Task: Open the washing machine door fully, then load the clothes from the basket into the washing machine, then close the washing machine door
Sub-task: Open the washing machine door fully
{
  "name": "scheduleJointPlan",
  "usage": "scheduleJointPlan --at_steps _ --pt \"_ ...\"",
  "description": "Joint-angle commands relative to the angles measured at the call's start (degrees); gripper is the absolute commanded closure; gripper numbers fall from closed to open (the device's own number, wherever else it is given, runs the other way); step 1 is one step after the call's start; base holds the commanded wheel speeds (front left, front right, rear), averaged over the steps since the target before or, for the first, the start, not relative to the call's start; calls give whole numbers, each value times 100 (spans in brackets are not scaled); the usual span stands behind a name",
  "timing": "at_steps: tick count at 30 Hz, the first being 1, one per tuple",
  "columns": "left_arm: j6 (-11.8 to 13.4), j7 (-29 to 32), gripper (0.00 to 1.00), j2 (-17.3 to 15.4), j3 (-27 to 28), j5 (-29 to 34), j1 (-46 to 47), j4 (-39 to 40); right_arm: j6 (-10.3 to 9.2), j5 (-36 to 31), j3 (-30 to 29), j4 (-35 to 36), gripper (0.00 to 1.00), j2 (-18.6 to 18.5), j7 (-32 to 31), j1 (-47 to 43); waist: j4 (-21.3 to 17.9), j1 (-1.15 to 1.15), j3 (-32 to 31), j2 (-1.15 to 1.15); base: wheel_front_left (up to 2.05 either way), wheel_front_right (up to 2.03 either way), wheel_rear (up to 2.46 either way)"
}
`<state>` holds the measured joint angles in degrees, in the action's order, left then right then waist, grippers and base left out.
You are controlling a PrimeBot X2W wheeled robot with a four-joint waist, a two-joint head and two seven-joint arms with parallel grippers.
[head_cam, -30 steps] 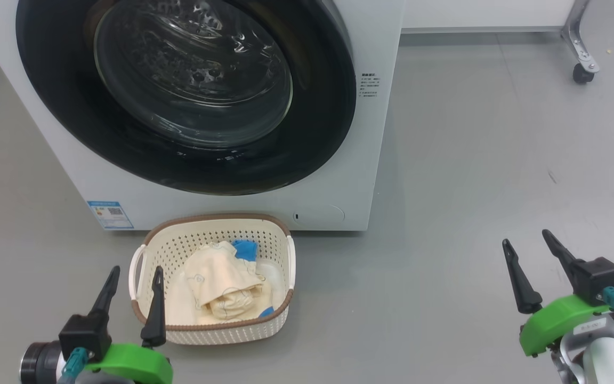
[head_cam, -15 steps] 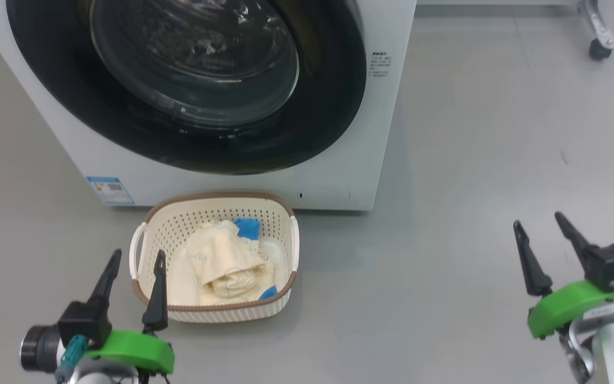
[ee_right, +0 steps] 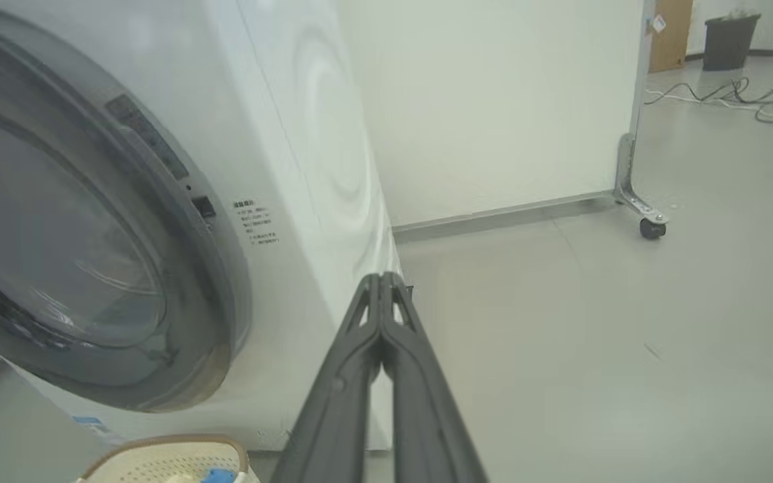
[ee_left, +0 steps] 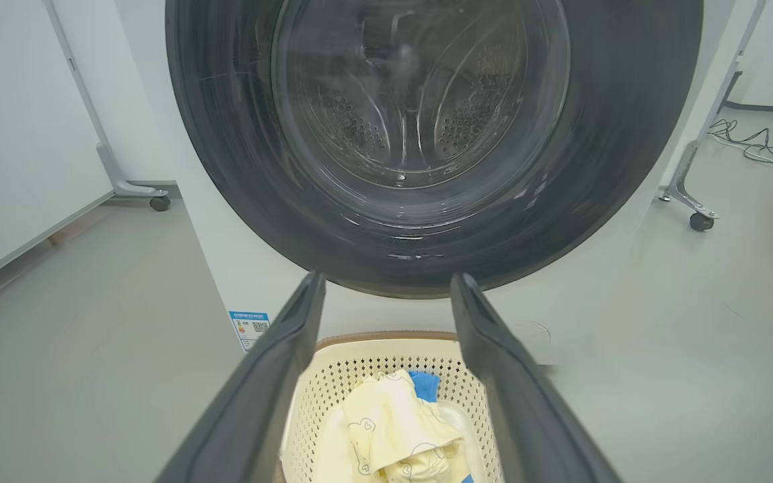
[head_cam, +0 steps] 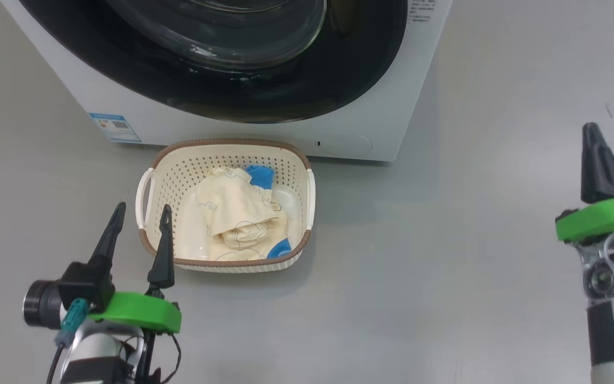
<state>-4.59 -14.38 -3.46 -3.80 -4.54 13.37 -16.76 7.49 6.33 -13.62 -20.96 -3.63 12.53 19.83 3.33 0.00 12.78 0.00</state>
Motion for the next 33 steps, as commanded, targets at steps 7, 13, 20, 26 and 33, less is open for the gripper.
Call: scheduleJointPlan --at_steps 7,13,20,26,33 --pt "-33 -62 0 -37 170 35 399 196 0 3518 60 -202 100 9 -1168 1177 173 0 327 0 0 0 0" --pt "-44 -62 0 -5 114 15 525 188 0 5434 -202 -499 100 -92 -2397 1912 287 0 496 0 0 0 0" --pt "-71 -62 0 18 9 48 642 145 0 6597 -355 -1007 100 -320 -3813 2729 505 0 609 0 0 0 0" --pt "-81 -62 0 27 -37 73 681 127 0 6807 -356 -1523 100 -488 -4461 3328 644 0 680 0 0 0 0" --pt "-105 -62 0 35 -121 76 744 106 0 6572 -206 -1919 100 -609 -4600 3948 838 0 780 0 0 0 0"
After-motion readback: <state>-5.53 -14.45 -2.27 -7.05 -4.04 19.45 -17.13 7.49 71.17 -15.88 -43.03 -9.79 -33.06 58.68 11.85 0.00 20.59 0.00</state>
